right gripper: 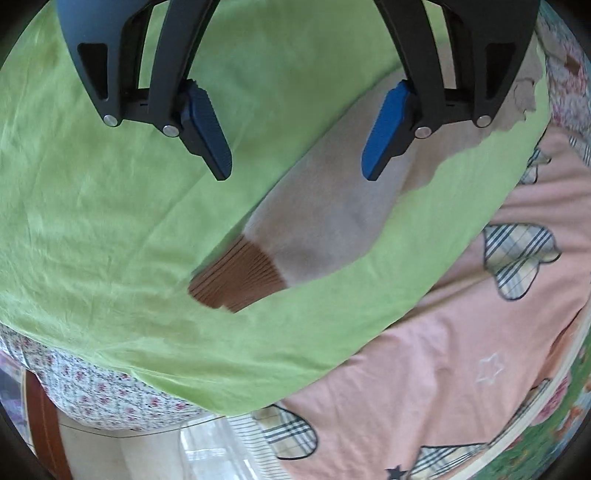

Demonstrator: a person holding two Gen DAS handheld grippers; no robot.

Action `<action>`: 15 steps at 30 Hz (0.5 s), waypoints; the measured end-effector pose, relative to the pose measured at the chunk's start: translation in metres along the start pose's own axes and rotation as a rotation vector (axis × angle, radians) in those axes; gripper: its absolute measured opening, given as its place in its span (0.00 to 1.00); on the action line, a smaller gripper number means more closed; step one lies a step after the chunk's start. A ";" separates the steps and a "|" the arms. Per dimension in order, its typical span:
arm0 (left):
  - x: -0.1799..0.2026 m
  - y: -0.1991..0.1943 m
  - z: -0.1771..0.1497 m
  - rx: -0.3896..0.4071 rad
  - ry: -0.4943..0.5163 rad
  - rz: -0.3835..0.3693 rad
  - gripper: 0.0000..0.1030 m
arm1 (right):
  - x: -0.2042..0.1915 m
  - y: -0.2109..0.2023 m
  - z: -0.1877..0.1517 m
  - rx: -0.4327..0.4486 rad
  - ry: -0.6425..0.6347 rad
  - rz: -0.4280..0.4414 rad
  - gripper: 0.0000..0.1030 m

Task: Fold small clothes
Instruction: 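Grasp the brown cuff of a sweater sleeve with the right gripper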

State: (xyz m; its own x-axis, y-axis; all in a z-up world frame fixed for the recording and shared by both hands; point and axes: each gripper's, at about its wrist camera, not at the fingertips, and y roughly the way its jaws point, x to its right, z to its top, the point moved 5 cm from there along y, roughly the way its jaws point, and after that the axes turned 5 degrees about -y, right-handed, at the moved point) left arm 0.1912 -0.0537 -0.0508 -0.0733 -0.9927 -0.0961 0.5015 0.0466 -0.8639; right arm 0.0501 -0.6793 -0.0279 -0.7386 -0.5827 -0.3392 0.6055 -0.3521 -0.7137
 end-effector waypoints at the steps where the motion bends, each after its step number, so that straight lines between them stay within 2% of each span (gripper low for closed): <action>1: 0.002 0.004 0.001 -0.008 0.002 0.003 0.99 | 0.005 0.007 0.005 -0.001 0.014 -0.018 0.63; 5: 0.004 0.012 0.006 -0.015 -0.006 0.010 0.99 | 0.014 0.028 0.022 0.016 0.013 -0.040 0.52; 6: 0.005 0.013 0.007 -0.016 -0.009 0.007 0.99 | 0.011 0.031 0.023 0.008 -0.002 -0.041 0.37; 7: 0.006 0.015 0.008 -0.019 -0.011 0.002 0.99 | 0.007 0.033 0.023 -0.003 -0.018 -0.029 0.13; 8: 0.007 0.015 0.008 -0.018 -0.012 -0.001 0.99 | 0.000 0.033 0.022 -0.013 -0.033 -0.002 0.06; 11: 0.010 0.015 0.007 -0.016 -0.012 -0.019 0.99 | -0.033 0.012 0.017 0.034 -0.139 0.066 0.06; 15: 0.010 0.010 0.004 -0.009 -0.014 -0.043 0.99 | -0.104 -0.023 -0.012 0.042 -0.284 0.195 0.06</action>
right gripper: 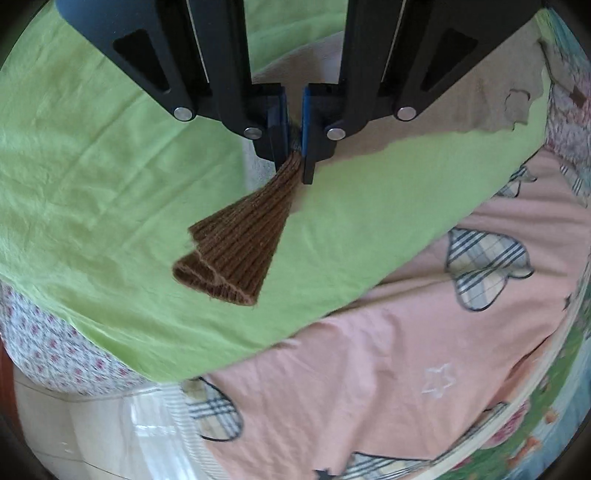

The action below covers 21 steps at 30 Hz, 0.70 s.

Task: Fold small clothes
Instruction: 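Grasp the brown cuff of a sweater sleeve with the right gripper, then carry the sleeve across the sweater body with the right gripper while the left gripper grasps the other cuff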

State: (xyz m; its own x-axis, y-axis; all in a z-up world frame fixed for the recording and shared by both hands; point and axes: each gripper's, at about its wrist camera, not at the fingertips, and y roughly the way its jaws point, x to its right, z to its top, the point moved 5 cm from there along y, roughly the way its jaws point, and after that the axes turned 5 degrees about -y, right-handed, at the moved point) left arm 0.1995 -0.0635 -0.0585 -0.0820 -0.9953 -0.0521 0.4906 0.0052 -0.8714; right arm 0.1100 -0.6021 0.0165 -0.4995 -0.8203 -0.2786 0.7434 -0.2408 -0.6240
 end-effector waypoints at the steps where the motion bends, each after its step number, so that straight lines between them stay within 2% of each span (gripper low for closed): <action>1: 0.000 -0.001 0.000 0.002 -0.002 -0.004 0.99 | -0.028 -0.004 -0.005 -0.007 -0.031 0.059 0.06; 4: -0.005 -0.008 -0.001 0.016 -0.015 -0.018 0.99 | -0.103 -0.006 -0.027 -0.055 -0.102 0.209 0.06; 9: -0.026 -0.016 -0.004 0.034 -0.040 -0.036 0.99 | -0.222 -0.002 -0.076 -0.178 -0.146 0.484 0.06; 11: -0.036 -0.018 -0.005 0.035 -0.060 -0.054 0.99 | -0.270 0.002 -0.098 -0.231 -0.183 0.551 0.06; 16: -0.061 -0.022 -0.005 0.043 -0.125 -0.123 0.99 | -0.354 0.016 -0.144 -0.341 -0.195 0.679 0.06; 19: -0.072 -0.021 -0.003 0.046 -0.157 -0.155 0.99 | -0.390 0.028 -0.165 -0.396 -0.208 0.729 0.07; 21: -0.077 -0.019 -0.001 0.043 -0.175 -0.176 0.99 | -0.409 0.036 -0.176 -0.423 -0.241 0.726 0.07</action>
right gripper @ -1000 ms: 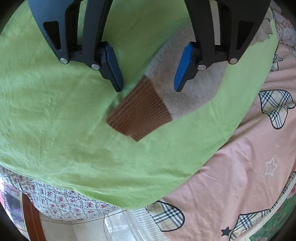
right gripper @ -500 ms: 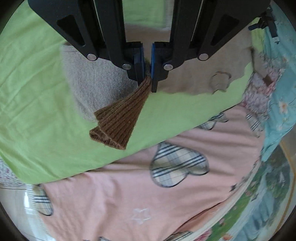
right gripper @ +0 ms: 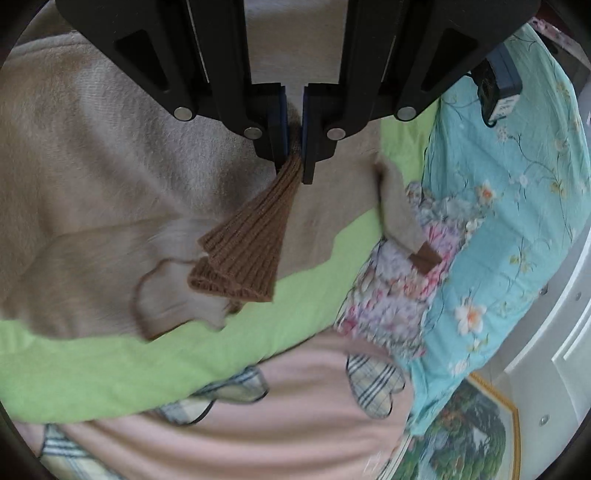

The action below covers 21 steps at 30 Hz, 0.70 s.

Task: Fold small clothes
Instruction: 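Carry the sleeve across the sweater body with the right gripper while the left gripper grasps the other cuff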

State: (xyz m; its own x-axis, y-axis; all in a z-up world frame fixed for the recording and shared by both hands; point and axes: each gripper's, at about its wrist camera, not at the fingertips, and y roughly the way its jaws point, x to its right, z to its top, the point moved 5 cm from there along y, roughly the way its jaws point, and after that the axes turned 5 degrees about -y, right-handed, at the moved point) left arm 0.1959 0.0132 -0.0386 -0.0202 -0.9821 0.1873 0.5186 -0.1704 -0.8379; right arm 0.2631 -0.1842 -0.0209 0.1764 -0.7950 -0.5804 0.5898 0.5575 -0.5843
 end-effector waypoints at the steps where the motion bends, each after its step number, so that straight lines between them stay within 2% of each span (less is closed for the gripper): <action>1: -0.003 0.001 0.001 0.000 -0.004 -0.007 0.99 | -0.001 0.009 -0.003 -0.018 0.000 0.004 0.07; 6: 0.001 0.013 0.014 -0.012 -0.031 -0.082 0.99 | 0.002 0.039 -0.012 -0.079 0.051 0.033 0.11; 8: 0.009 0.022 0.022 -0.022 -0.029 -0.120 0.99 | 0.006 0.043 -0.017 -0.096 0.097 0.044 0.24; 9: 0.012 0.028 0.027 -0.026 -0.025 -0.133 0.99 | 0.007 0.039 -0.018 -0.084 0.106 0.047 0.37; 10: 0.015 0.035 0.033 -0.027 -0.024 -0.144 0.99 | 0.008 0.030 -0.020 -0.063 0.109 0.047 0.44; 11: 0.018 0.045 0.043 -0.035 -0.028 -0.159 0.99 | 0.007 0.023 -0.020 -0.043 0.107 0.045 0.45; 14: 0.022 0.070 0.064 -0.069 -0.074 -0.219 0.99 | 0.008 -0.016 -0.026 0.030 0.108 0.018 0.46; 17: 0.021 0.083 0.083 -0.047 -0.129 -0.254 0.93 | 0.016 -0.063 -0.032 0.104 0.120 -0.034 0.46; 19: 0.026 0.085 0.090 -0.015 -0.134 -0.295 0.64 | 0.024 -0.088 -0.035 0.148 0.132 -0.069 0.47; 20: 0.031 0.087 0.092 -0.020 -0.114 -0.317 0.28 | 0.031 -0.104 -0.037 0.177 0.144 -0.101 0.48; 21: 0.034 0.088 0.091 -0.034 -0.102 -0.331 0.08 | 0.036 -0.114 -0.038 0.196 0.153 -0.122 0.48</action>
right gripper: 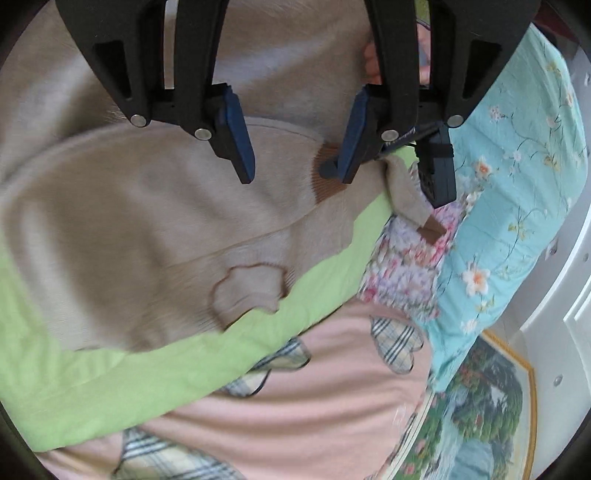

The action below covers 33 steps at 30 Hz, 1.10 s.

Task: Fold small clothes
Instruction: 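Carry the sleeve across the sweater body with the right gripper while the left gripper grasps the other cuff, then release the sleeve on the sweater body with the right gripper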

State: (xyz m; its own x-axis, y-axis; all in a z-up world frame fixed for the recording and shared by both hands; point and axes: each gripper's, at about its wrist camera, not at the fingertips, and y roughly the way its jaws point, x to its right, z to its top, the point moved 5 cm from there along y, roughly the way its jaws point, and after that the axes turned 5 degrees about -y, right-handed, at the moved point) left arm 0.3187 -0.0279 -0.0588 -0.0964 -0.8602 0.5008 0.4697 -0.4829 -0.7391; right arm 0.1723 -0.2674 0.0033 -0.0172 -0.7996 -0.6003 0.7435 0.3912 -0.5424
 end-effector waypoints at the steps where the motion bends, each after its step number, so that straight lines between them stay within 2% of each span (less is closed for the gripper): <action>1: 0.004 -0.002 -0.002 -0.007 0.012 -0.005 0.06 | 0.008 -0.010 0.001 0.022 0.011 -0.022 0.48; 5: 0.002 -0.042 -0.006 0.133 0.073 0.048 0.06 | 0.040 -0.044 0.008 0.070 0.030 -0.147 0.48; 7: -0.015 -0.037 -0.005 0.111 0.057 0.083 0.06 | 0.058 -0.052 0.012 0.078 0.055 -0.195 0.48; 9: -0.024 -0.032 -0.008 0.074 0.035 0.056 0.07 | 0.079 -0.057 0.020 0.091 0.077 -0.250 0.49; 13: -0.019 -0.037 -0.014 0.105 0.068 0.074 0.07 | 0.115 -0.044 0.039 0.062 0.090 -0.344 0.56; 16: -0.033 -0.041 -0.015 0.116 0.026 0.090 0.06 | 0.139 -0.022 0.055 0.013 0.078 -0.411 0.58; 19: -0.041 -0.044 -0.016 0.125 0.007 0.098 0.06 | 0.156 0.002 0.061 -0.053 0.076 -0.425 0.58; 23: -0.032 -0.036 -0.018 0.114 0.060 0.133 0.06 | 0.152 0.026 0.059 -0.104 -0.001 -0.395 0.58; 24: -0.029 -0.036 -0.018 0.113 0.070 0.138 0.06 | 0.147 0.031 0.059 -0.124 -0.028 -0.379 0.36; 25: -0.024 -0.036 -0.017 0.116 0.083 0.140 0.06 | 0.147 0.030 0.059 -0.130 -0.031 -0.378 0.09; 29: -0.014 -0.037 -0.016 0.129 0.125 0.122 0.07 | 0.150 0.001 0.073 -0.042 -0.054 -0.454 0.08; 31: -0.017 -0.027 -0.019 0.110 0.140 0.158 0.07 | 0.155 0.005 0.069 -0.068 -0.057 -0.475 0.08; 33: -0.025 -0.022 -0.022 0.084 0.124 0.159 0.10 | 0.158 0.011 0.064 -0.096 -0.078 -0.507 0.08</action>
State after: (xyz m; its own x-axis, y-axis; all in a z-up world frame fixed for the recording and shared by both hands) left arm 0.2916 0.0008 -0.0644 -0.1199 -0.9405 0.3178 0.5584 -0.3286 -0.7617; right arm 0.2204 -0.4186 -0.0600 -0.3067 -0.9296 -0.2043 0.5901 -0.0174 -0.8071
